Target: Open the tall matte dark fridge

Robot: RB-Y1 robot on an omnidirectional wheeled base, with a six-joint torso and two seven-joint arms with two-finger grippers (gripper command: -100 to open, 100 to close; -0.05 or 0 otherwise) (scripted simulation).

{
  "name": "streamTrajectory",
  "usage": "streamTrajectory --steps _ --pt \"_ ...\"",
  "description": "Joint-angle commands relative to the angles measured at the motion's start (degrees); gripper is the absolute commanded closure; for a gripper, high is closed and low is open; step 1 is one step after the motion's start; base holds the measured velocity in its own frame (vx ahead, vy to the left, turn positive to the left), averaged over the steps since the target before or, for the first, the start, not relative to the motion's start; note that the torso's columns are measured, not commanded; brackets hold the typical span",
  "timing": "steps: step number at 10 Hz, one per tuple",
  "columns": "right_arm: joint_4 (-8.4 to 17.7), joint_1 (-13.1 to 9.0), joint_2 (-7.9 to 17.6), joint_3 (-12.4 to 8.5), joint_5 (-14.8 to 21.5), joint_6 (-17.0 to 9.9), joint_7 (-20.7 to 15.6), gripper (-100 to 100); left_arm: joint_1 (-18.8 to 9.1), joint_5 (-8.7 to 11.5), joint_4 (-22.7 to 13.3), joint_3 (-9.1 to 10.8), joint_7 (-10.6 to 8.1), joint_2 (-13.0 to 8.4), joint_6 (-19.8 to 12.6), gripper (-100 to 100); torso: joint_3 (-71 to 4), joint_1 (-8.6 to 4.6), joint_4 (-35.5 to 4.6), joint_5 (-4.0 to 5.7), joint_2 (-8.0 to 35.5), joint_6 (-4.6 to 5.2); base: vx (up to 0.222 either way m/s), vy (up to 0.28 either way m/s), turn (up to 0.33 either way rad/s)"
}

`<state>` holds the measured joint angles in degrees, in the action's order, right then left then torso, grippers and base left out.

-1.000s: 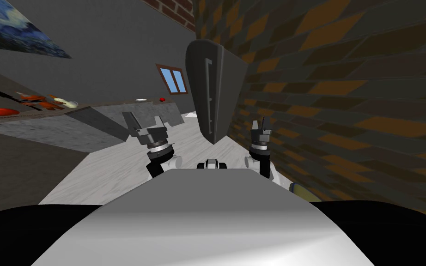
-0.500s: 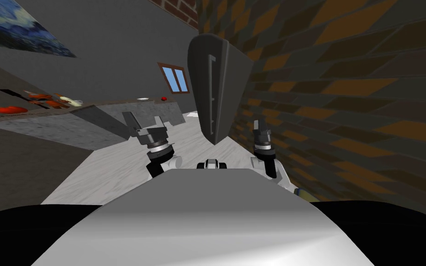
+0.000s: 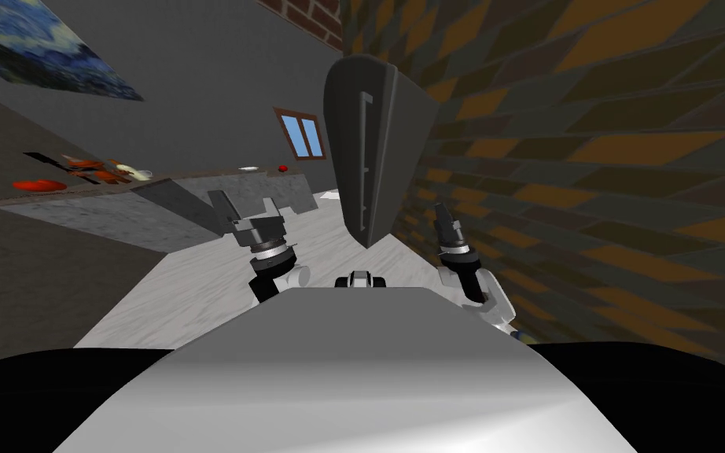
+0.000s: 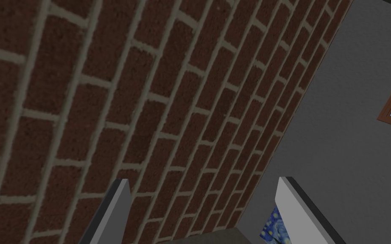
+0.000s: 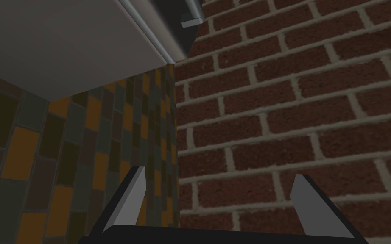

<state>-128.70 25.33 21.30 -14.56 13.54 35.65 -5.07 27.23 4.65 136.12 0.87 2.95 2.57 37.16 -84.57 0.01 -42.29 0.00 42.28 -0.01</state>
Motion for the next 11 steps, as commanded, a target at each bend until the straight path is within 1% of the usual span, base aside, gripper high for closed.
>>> streamTrajectory --steps 1,2,3,4,5,6,7,8,9,10,11 --pt "0.9 -0.2 4.0 -2.7 2.4 0.9 -0.3 -100 0.0 0.0 0.0 0.0 0.0 0.0 0.0 0 0.0 -0.01 0.0 0.0 0.0 0.01 0.054 0.017 0.07" --pt "0.9 -0.2 4.7 -2.7 2.4 0.9 -0.3 -100 0.0 0.0 0.0 0.0 0.0 0.0 0.0 0 0.0 0.0 0.0 0.0 0.0 0.0 0.05 0.013 0.031" --pt "1.5 -0.3 6.9 -4.5 4.1 1.6 -0.5 -100 0.0 0.0 0.0 0.0 0.0 0.0 0.0 0 0.0 -0.01 0.0 0.0 0.0 0.02 0.055 0.02 0.066" --pt "1.5 -0.3 7.7 -4.5 4.1 1.6 -0.5 -100 0.0 0.0 0.0 0.0 0.0 0.0 0.0 0 0.0 0.01 0.0 0.0 0.0 0.0 0.054 0.017 0.031" --pt "2.2 -0.4 9.9 -6.5 5.8 2.2 -0.7 -100 0.0 0.0 0.0 0.0 0.0 0.0 0.0 0 0.0 0.0 0.0 0.0 0.0 0.01 0.064 0.022 0.055" --pt "2.2 -0.4 10.8 -6.5 5.8 2.2 -0.7 -100 0.0 0.0 0.0 0.0 0.0 0.0 0.0 0 0.0 0.01 0.0 0.0 0.0 0.0 0.053 0.016 0.041" --pt "2.9 -0.5 12.9 -8.4 7.6 2.9 -0.9 -100 0.0 0.0 0.0 0.0 0.0 0.0 0.0 0 0.0 -0.01 0.0 0.0 0.0 0.01 0.066 0.023 0.077" --pt "2.9 -0.5 14.0 -8.4 7.6 2.9 -0.9 -100 0.0 0.0 0.0 0.0 0.0 0.0 0.0 0 0.0 0.01 0.0 0.0 0.0 0.0 0.054 0.012 0.035" --pt "3.7 -0.6 16.0 -10.5 9.4 3.6 -1.1 -100 0.0 0.0 0.0 0.0 0.0 0.0 0.0 0 0.0 -0.03 0.0 0.01 0.0 0.02 0.06 0.02 0.062" --pt "3.7 -0.6 17.2 -10.5 9.4 3.6 -1.1 -100 0.0 0.0 0.0 0.0 0.0 0.0 0.0 0 0.0 0.0 0.0 0.0 0.0 0.0 0.057 0.016 0.037" --pt "4.5 -0.7 19.2 -12.5 11.2 4.2 -1.3 -100 0.0 0.0 0.0 0.0 0.0 0.0 0.0 0 0.0 -0.01 0.0 0.0 0.0 0.01 0.062 0.008 0.076"
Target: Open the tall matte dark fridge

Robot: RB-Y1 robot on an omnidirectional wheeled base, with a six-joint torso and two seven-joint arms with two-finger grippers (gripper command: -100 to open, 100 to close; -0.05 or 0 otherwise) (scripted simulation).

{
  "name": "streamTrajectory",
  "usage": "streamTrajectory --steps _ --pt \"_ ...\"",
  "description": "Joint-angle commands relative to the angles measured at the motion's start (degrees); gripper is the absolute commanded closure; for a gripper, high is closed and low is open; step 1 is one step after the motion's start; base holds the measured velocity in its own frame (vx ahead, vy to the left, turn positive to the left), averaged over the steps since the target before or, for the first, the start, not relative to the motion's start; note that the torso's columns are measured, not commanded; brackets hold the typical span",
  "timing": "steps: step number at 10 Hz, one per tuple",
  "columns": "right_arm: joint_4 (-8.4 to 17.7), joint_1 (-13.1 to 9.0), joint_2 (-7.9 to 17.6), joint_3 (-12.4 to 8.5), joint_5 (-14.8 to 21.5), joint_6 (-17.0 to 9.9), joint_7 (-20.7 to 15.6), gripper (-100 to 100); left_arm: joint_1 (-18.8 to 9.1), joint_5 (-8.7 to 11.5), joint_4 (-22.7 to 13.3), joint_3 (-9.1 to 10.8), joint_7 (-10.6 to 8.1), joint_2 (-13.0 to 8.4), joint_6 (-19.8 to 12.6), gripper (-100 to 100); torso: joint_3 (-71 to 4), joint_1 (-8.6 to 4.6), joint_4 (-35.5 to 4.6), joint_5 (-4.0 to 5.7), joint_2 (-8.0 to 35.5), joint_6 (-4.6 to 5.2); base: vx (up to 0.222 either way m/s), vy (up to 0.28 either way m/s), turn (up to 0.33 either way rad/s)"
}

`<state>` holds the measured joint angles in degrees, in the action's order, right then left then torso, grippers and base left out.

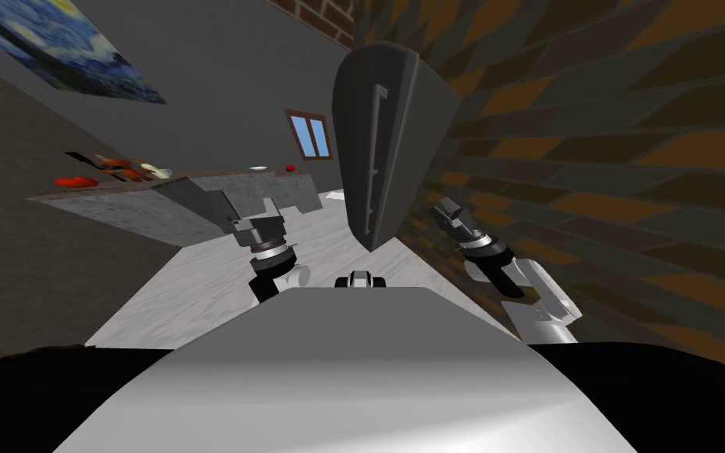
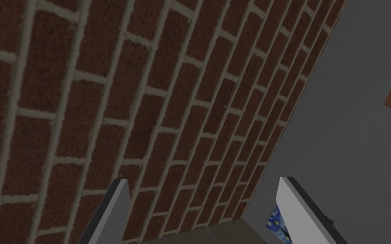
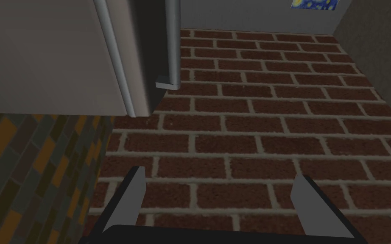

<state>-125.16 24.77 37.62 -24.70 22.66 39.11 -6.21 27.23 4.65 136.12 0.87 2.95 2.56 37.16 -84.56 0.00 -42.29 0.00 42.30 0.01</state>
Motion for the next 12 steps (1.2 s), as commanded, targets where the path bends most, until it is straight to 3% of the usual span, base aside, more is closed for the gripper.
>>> streamTrajectory --steps 1,2,3,4,5,6,7,8,9,10,11,12 --pt "0.9 -0.1 4.2 -2.4 2.1 0.8 -0.2 -100 0.0 0.0 0.0 0.0 0.0 0.0 0.0 0 0.0 -0.02 0.0 0.01 0.0 -0.02 0.061 0.013 0.041" --pt "1.8 -0.3 6.2 -4.5 4.0 1.4 -0.4 -100 0.0 0.0 0.0 0.0 0.0 0.0 0.0 0 0.0 0.0 0.0 0.0 0.0 0.0 0.07 0.009 0.082" --pt "1.8 -0.3 7.6 -4.5 4.0 1.4 -0.4 -100 0.0 0.0 0.0 0.0 0.0 0.0 0.0 0 0.0 -0.01 0.0 0.0 0.0 -0.02 0.06 0.005 0.04" --pt "2.8 -0.4 9.5 -6.6 5.8 2.1 -0.6 -100 0.0 0.0 0.0 0.0 0.0 0.0 0.0 0 0.0 -0.01 0.0 0.0 0.0 0.01 0.075 0.018 0.074" --pt "2.8 -0.4 11.0 -6.6 5.8 2.1 -0.6 -100 0.0 0.0 0.0 0.0 0.0 0.0 0.0 0 0.0 0.04 0.0 -0.01 0.0 -0.01 0.063 0.018 0.035" --pt "3.8 -0.6 12.9 -8.7 7.7 2.8 -0.9 -100 0.0 0.0 0.0 0.0 0.0 0.0 0.0 0 0.0 0.03 0.0 -0.01 0.0 0.0 0.068 0.021 0.066" --pt "3.8 -0.6 14.5 -8.7 7.7 2.8 -0.9 -100 0.0 0.0 0.0 0.0 0.0 0.0 0.0 0 0.0 0.02 0.0 0.0 0.0 -0.01 0.058 0.012 0.043" --pt "5.0 -0.8 16.3 -10.9 9.7 3.4 -1.1 -100 0.0 0.0 0.0 0.0 0.0 0.0 0.0 0 0.0 -0.01 0.0 0.0 0.0 0.0 0.069 0.021 0.078" --pt "5.0 -0.8 18.0 -10.9 9.7 3.4 -1.1 -100 0.0 0.0 0.0 0.0 0.0 0.0 0.0 0 0.0 0.01 0.0 0.0 0.0 -0.01 0.059 0.012 0.041" --pt "6.2 -1.0 19.8 -13.0 11.6 4.0 -1.3 -100 0.0 0.0 0.0 0.0 0.0 0.0 0.0 0 0.0 -0.01 0.0 0.0 0.0 0.0 0.07 0.018 0.067" --pt "6.2 -1.0 21.5 -13.0 11.6 4.0 -1.3 -100 0.0 0.0 0.0 0.0 0.0 0.0 0.0 0 0.0 0.01 0.0 0.0 0.0 -0.01 0.061 0.012 0.041" --pt "7.5 -1.2 23.3 -15.2 13.5 4.6 -1.5 -100 0.0 0.0 0.0 0.0 0.0 0.0 0.0 0 0.0 -0.01 0.0 0.0 0.0 0.0 0.079 0.01 0.082"
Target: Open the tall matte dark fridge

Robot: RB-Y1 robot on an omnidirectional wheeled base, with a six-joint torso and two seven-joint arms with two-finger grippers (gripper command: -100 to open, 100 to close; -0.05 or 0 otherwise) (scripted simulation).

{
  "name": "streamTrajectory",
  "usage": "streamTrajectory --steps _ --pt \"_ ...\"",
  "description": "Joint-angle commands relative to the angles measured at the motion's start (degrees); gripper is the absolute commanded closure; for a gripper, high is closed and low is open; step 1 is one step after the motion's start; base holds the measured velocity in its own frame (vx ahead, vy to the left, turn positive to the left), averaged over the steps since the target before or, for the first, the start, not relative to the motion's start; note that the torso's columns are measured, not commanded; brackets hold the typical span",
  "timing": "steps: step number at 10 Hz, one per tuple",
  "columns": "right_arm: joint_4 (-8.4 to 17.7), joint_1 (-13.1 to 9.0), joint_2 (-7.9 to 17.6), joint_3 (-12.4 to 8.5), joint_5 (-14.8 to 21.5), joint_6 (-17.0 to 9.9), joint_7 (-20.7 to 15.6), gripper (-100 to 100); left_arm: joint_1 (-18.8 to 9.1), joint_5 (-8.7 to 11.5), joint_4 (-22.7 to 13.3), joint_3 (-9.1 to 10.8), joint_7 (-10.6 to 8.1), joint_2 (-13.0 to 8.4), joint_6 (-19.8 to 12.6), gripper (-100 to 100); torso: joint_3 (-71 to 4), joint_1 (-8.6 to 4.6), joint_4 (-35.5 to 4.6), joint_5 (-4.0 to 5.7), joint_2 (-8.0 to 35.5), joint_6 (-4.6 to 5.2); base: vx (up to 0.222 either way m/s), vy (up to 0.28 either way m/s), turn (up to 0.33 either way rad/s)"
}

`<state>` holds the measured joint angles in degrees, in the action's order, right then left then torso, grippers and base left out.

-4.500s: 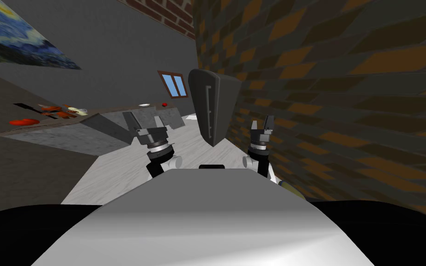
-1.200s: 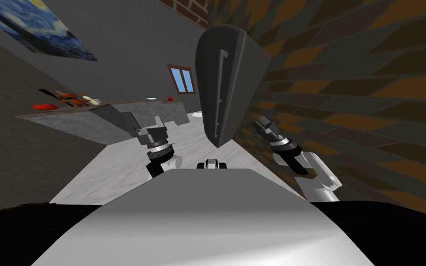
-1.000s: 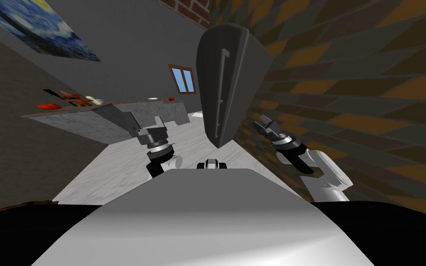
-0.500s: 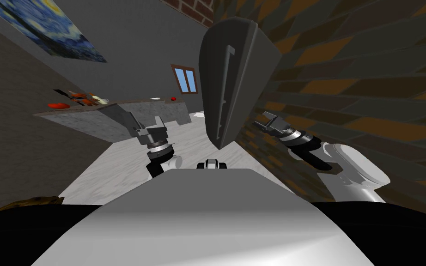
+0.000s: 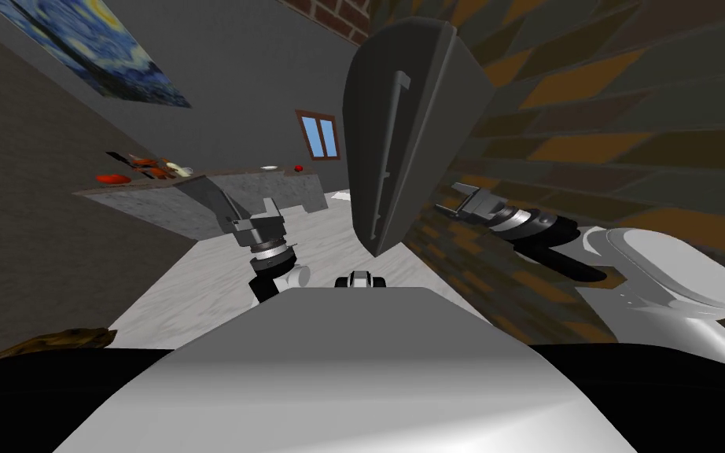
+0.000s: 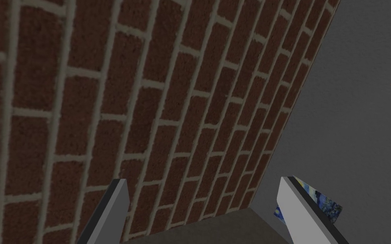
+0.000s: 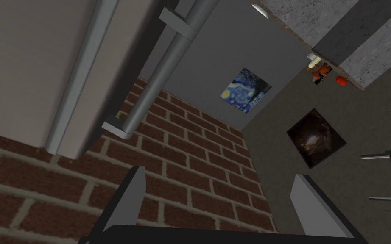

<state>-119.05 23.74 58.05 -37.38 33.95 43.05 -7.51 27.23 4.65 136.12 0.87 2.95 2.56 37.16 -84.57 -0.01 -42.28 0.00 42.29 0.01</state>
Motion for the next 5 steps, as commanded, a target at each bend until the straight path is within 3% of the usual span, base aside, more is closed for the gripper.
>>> streamTrajectory --steps 1,2,3,4,5 --pt "1.4 -0.2 4.5 -2.5 2.2 0.7 -0.2 -100 0.0 0.0 0.0 0.0 0.0 0.0 0.0 0 0.0 0.0 0.0 0.0 -0.1 -0.02 0.062 0.004 0.043" --pt "2.8 -0.4 6.2 -4.6 4.1 1.2 -0.4 -100 0.0 0.0 0.0 0.0 0.0 0.0 0.0 0 0.0 -0.02 0.0 0.01 0.0 0.0 0.068 0.008 0.077" --pt "2.8 -0.4 7.8 -4.6 4.1 1.2 -0.4 -100 0.0 0.0 0.0 0.0 0.0 0.0 0.0 0 0.0 0.01 0.0 0.0 0.0 -0.01 0.056 0.012 0.038" --pt "4.2 -0.7 9.6 -6.7 6.0 1.8 -0.6 -100 0.0 0.0 0.0 0.0 0.0 0.0 0.0 0 0.0 0.04 0.0 -0.01 0.0 0.0 0.062 0.015 0.085" --pt "4.2 -0.7 11.5 -6.7 6.0 1.8 -0.6 -100 0.0 0.0 0.0 0.0 0.0 0.0 0.0 0 0.0 0.04 0.0 -0.01 0.0 -0.02 0.059 0.01 0.036"
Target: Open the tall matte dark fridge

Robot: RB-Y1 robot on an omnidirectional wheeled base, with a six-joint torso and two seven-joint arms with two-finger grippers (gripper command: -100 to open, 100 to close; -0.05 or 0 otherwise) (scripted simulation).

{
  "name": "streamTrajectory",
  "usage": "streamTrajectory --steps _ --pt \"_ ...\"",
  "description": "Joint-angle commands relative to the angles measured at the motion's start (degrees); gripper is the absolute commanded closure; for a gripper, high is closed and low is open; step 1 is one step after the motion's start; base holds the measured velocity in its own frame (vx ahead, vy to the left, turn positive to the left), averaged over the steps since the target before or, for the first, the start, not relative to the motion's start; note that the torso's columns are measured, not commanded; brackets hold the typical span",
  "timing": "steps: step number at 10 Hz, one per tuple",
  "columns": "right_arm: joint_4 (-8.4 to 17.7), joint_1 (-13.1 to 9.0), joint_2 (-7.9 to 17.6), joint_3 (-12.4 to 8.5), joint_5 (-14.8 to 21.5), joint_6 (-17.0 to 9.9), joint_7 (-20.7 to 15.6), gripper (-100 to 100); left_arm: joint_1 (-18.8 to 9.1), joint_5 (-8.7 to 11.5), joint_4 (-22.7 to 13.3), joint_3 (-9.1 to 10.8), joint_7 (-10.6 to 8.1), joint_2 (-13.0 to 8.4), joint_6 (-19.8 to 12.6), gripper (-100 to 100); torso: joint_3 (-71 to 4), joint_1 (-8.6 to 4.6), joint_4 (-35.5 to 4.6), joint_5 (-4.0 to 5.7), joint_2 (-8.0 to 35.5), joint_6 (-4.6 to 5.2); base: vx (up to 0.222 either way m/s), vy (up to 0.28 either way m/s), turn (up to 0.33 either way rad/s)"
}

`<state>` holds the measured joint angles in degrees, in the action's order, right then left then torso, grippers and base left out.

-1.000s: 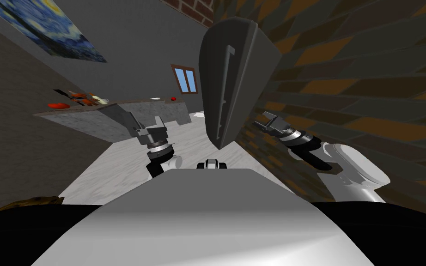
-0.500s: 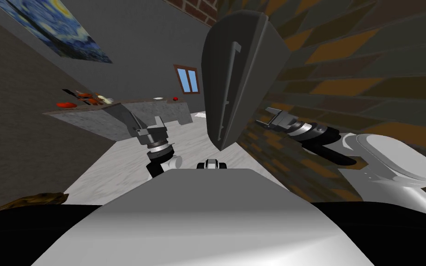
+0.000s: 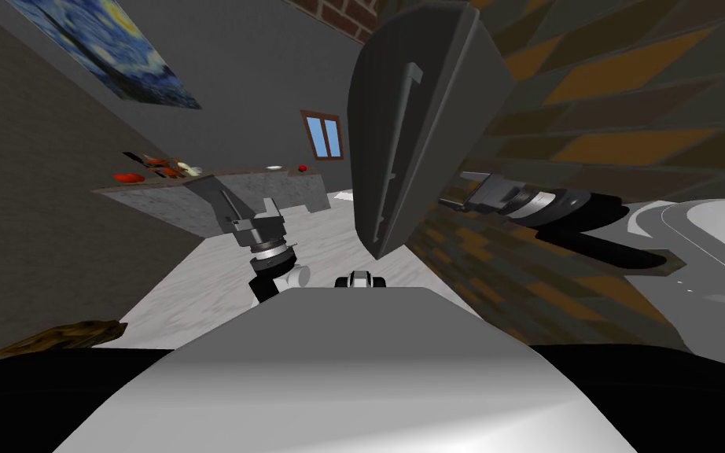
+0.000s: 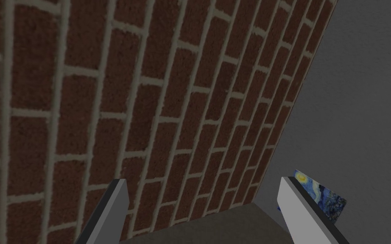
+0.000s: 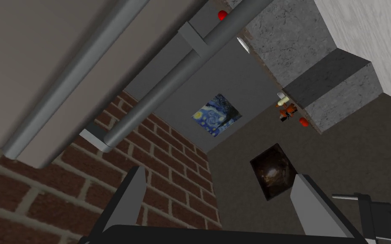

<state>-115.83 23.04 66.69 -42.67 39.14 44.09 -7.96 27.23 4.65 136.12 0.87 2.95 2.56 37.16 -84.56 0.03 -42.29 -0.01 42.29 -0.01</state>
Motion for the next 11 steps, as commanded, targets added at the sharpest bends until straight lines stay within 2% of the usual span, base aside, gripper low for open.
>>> streamTrajectory --steps 1,2,3,4,5,6,7,8,9,10,11 --pt "2.5 -0.2 4.6 -3.5 2.7 1.3 -0.4 -100 0.0 0.0 0.0 0.0 0.0 0.0 0.0 0 0.0 -0.03 0.0 0.01 0.0 0.03 0.085 0.018 0.071" --pt "2.5 -0.2 6.5 -3.5 2.7 1.3 -0.4 -100 0.0 0.0 0.0 0.0 0.0 0.0 0.0 0 0.0 -0.02 0.0 0.01 -0.1 0.0 0.065 0.006 0.035" --pt "4.1 -0.5 8.5 -5.6 4.5 1.8 -0.6 -100 0.0 0.0 0.0 0.0 0.0 0.0 0.0 0 0.0 -0.06 0.0 0.02 0.0 0.02 0.071 -0.006 0.064" --pt "4.1 -0.5 10.0 -5.6 4.5 1.8 -0.6 -100 0.0 0.0 0.0 0.0 0.0 0.0 0.0 0 0.0 -0.09 0.0 0.03 0.0 0.01 0.057 0.001 0.042" --pt "5.7 -0.8 11.6 -7.6 6.3 2.2 -0.8 -100 0.0 0.0 0.0 0.0 0.0 0.0 0.0 0 0.0 -0.05 0.0 0.03 0.0 0.02 0.066 0.017 0.082" --pt "5.7 -0.8 13.4 -7.6 6.3 2.2 -0.8 -100 0.0 0.0 0.0 0.0 0.0 0.0 0.0 0 0.0 0.02 0.0 0.0 0.0 0.0 0.056 0.01 0.037" --pt "7.3 -1.1 15.1 -9.6 8.1 2.7 -1.0 -100 0.0 0.0 0.0 0.0 0.0 0.0 0.0 0 0.0 0.0 0.0 0.0 0.0 0.03 0.062 0.007 0.075" --pt "7.3 -1.1 16.8 -9.6 8.1 2.7 -1.0 -100 0.0 0.0 0.0 0.0 0.0 0.0 0.0 0 0.0 -0.02 0.0 0.01 0.0 0.01 0.05 0.006 0.034" --pt "8.9 -1.4 18.9 -11.5 9.8 3.1 -1.1 -100 0.0 0.0 0.0 0.0 0.0 0.0 0.0 0 0.0 -0.04 0.0 0.02 0.0 0.02 0.065 0.017 0.058" --pt "8.9 -1.4 20.1 -11.5 9.8 3.1 -1.1 -100 0.0 0.0 0.0 0.0 0.0 0.0 0.0 0 0.0 -0.01 0.0 0.01 0.0 0.01 0.062 0.005 0.033" --pt "10.5 -1.6 22.3 -13.4 11.5 3.6 -1.3 -100 0.0 0.0 0.0 0.0 0.0 0.0 0.0 0 0.0 -0.06 0.0 0.02 0.0 0.02 0.069 -0.003 0.077"
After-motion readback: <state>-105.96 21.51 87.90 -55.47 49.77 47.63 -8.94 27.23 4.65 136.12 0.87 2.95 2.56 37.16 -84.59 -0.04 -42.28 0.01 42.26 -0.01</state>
